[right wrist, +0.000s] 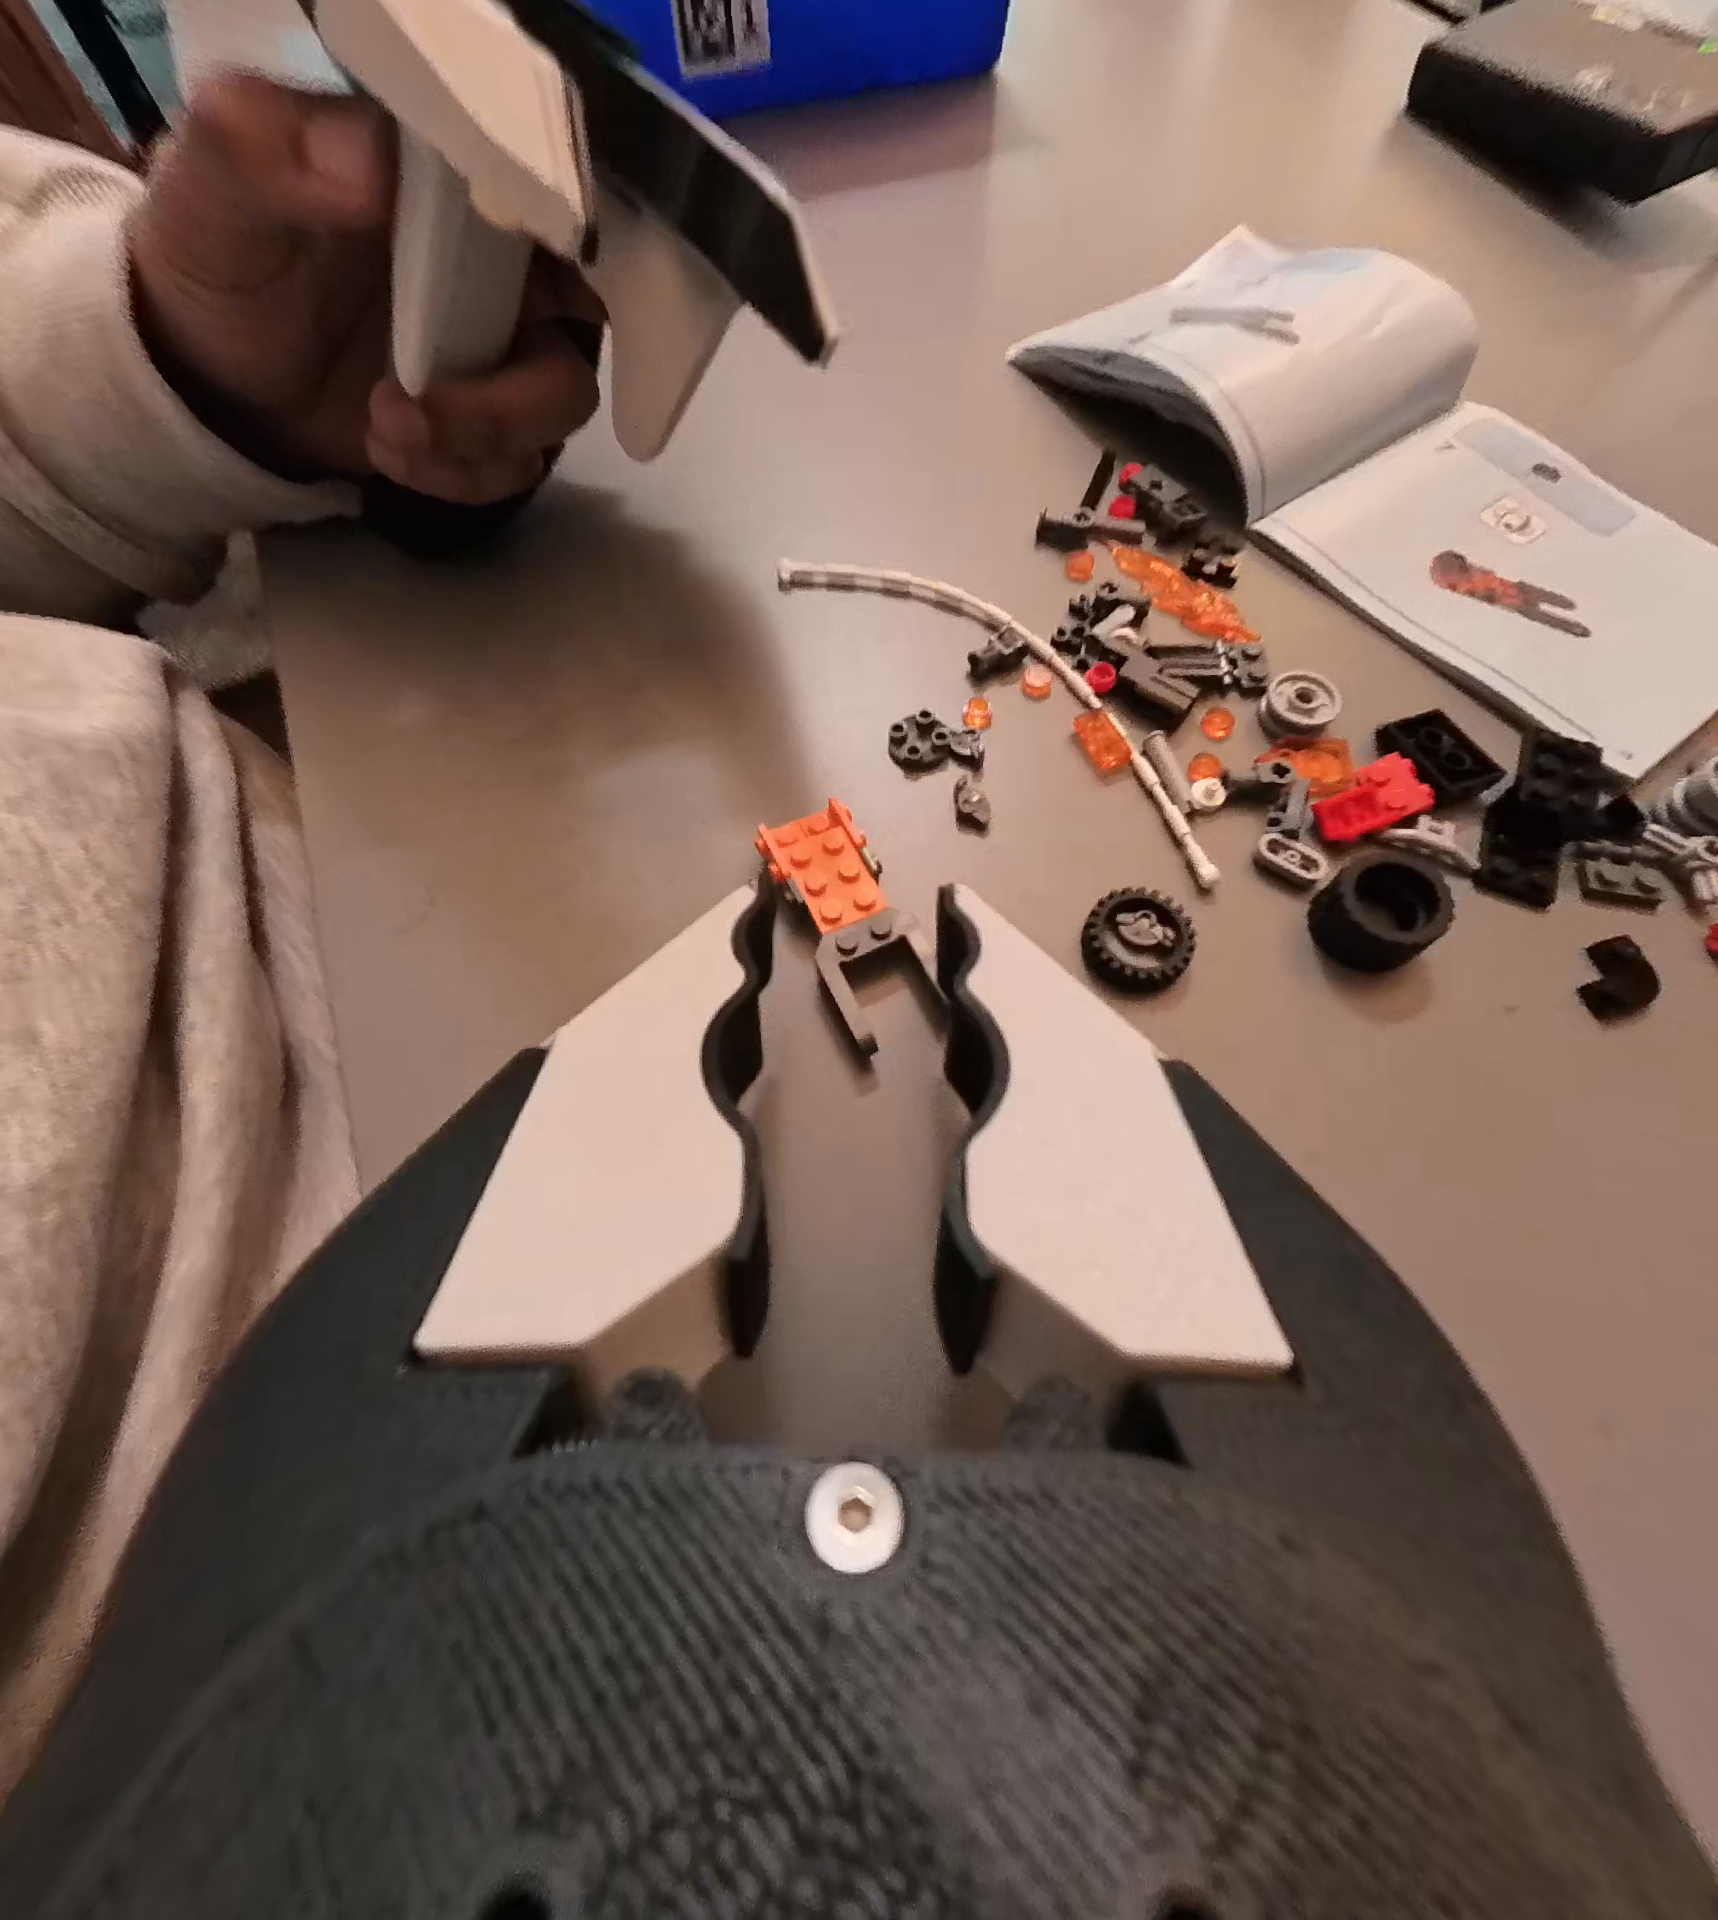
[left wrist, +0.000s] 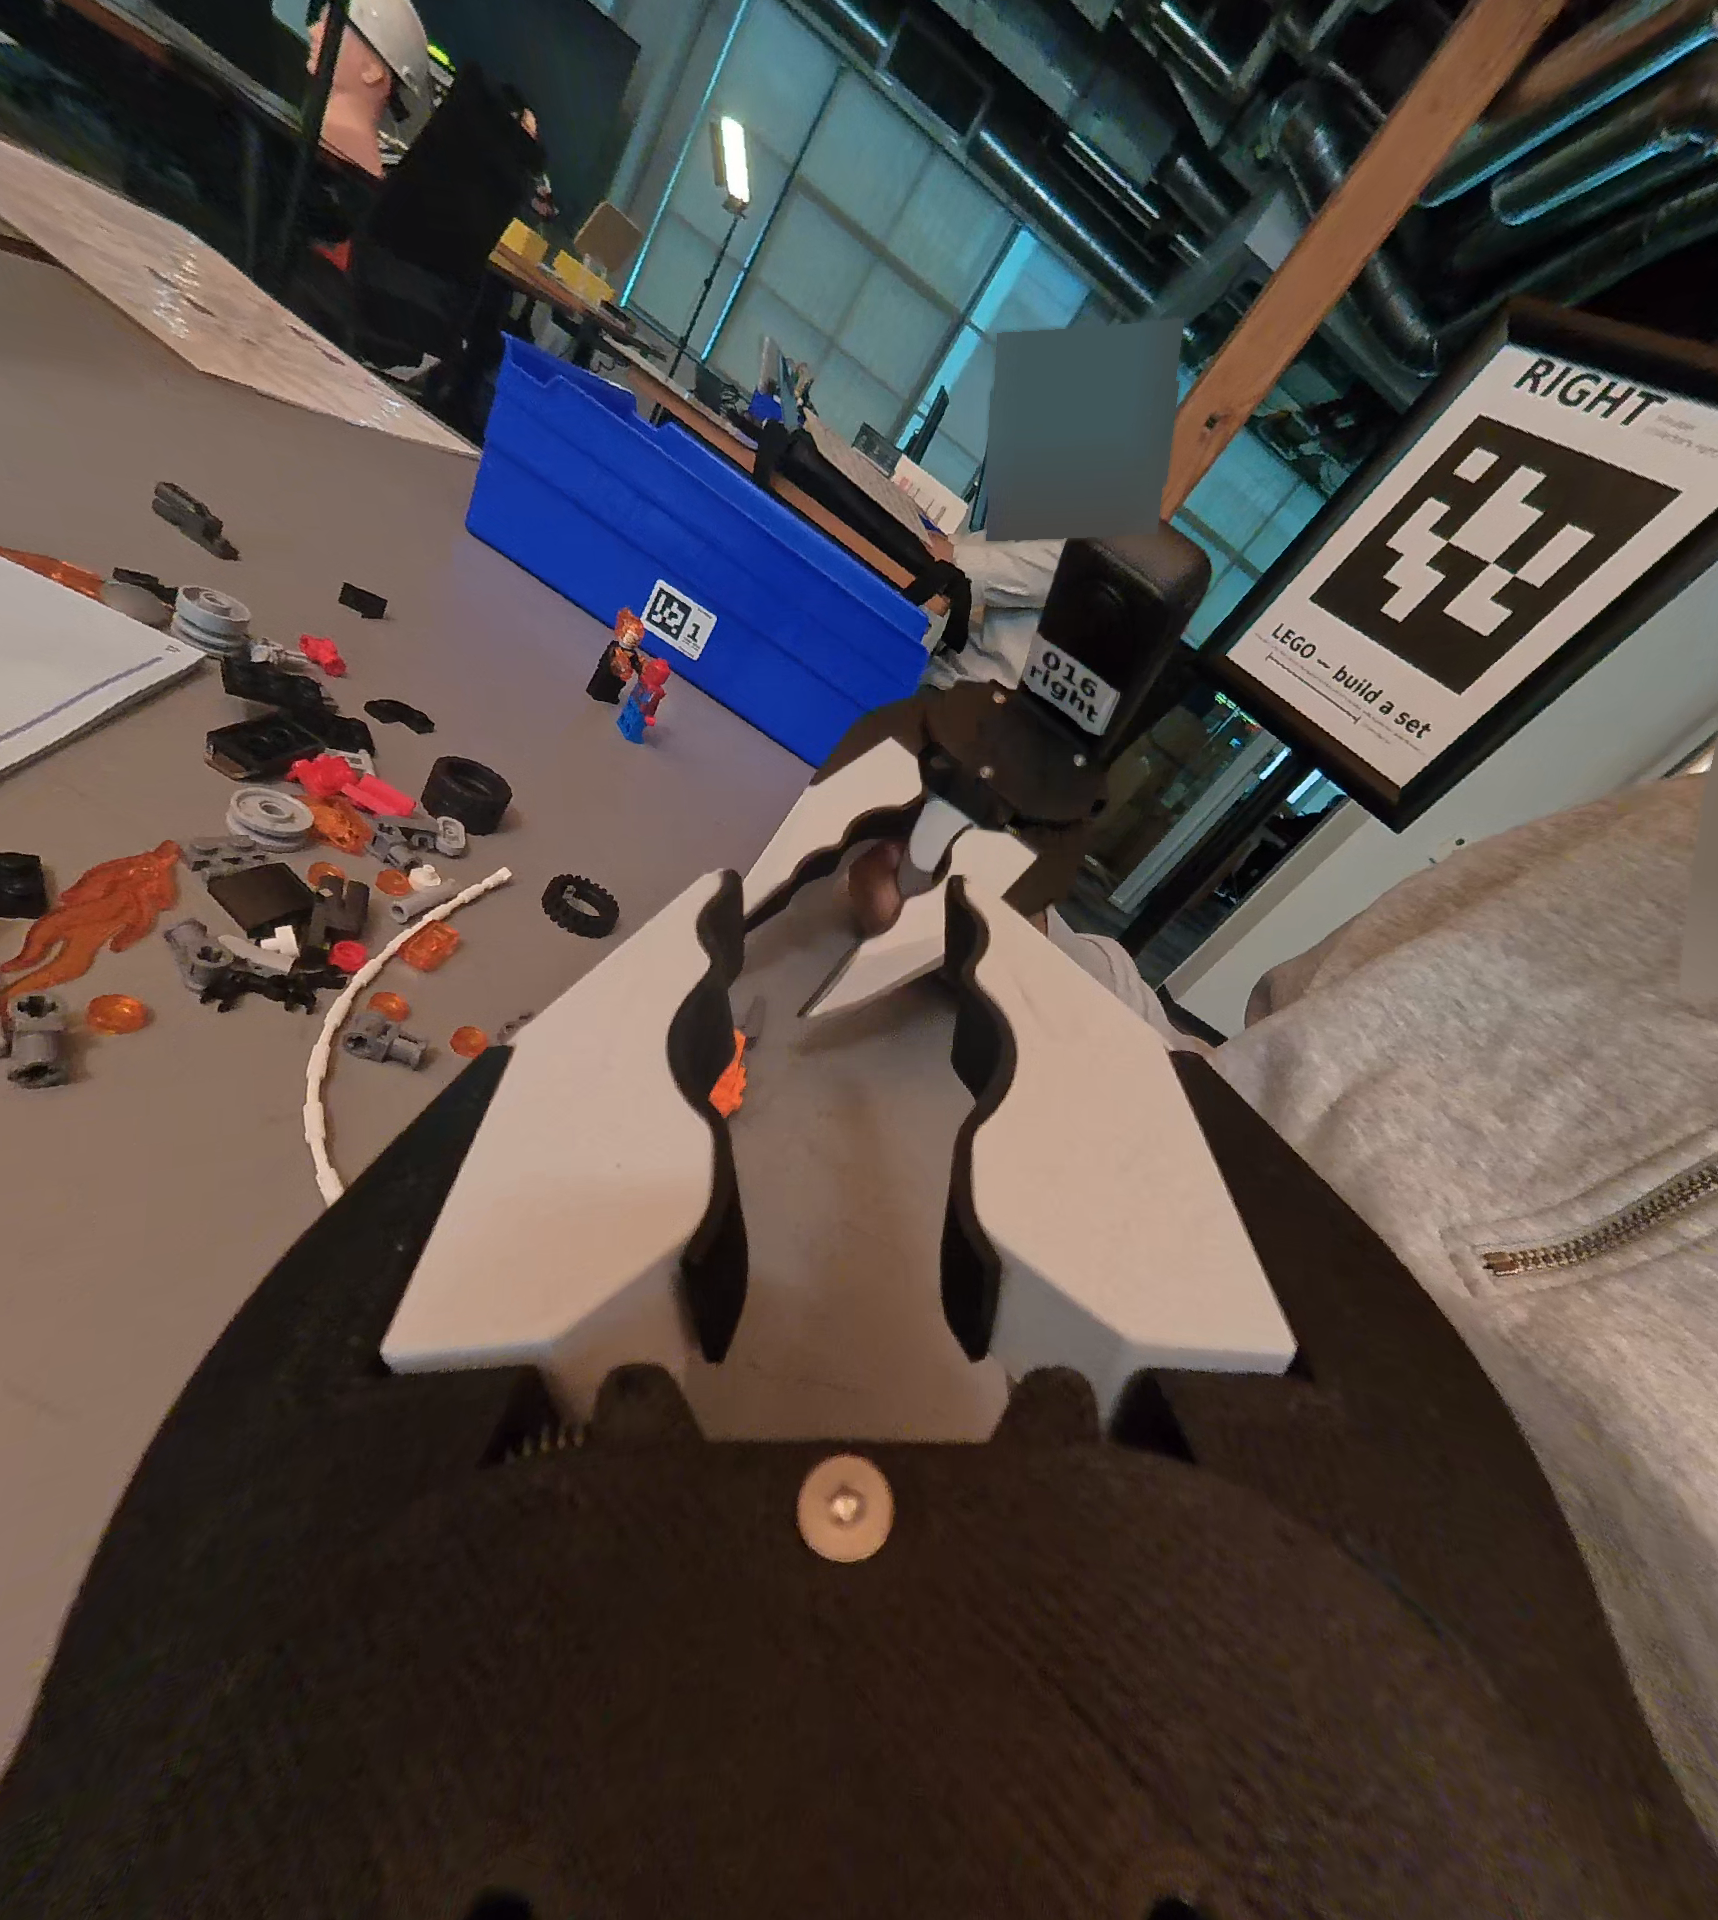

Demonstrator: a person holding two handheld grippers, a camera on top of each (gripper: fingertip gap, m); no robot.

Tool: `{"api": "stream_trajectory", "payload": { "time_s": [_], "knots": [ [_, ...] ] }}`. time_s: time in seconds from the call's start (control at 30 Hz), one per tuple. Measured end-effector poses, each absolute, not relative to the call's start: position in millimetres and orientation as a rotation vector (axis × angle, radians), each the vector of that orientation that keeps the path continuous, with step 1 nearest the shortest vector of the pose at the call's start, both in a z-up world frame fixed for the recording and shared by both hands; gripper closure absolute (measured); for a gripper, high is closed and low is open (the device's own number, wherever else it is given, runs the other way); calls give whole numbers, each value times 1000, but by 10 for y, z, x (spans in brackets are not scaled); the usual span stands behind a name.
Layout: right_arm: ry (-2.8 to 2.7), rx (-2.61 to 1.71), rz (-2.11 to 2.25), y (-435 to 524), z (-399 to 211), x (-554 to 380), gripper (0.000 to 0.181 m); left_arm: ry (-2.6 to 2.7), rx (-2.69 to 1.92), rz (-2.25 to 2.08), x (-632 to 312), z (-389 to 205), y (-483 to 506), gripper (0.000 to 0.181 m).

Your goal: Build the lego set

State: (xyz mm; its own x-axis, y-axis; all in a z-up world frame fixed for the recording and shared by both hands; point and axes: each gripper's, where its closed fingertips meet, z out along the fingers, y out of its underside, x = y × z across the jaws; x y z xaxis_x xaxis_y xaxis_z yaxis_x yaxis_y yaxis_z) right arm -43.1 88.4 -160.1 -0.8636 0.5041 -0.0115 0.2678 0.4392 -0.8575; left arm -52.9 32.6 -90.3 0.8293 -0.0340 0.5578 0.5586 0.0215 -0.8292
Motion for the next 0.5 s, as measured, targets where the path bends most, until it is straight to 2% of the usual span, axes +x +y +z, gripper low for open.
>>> {"api": "stream_trajectory", "payload": {
  "time_s": [0.5],
  "knots": [
    [-2306,-685,1590,948,-1346,-459,155,-413,-1498,-506,-478,-900,330,152]
  ]
}}
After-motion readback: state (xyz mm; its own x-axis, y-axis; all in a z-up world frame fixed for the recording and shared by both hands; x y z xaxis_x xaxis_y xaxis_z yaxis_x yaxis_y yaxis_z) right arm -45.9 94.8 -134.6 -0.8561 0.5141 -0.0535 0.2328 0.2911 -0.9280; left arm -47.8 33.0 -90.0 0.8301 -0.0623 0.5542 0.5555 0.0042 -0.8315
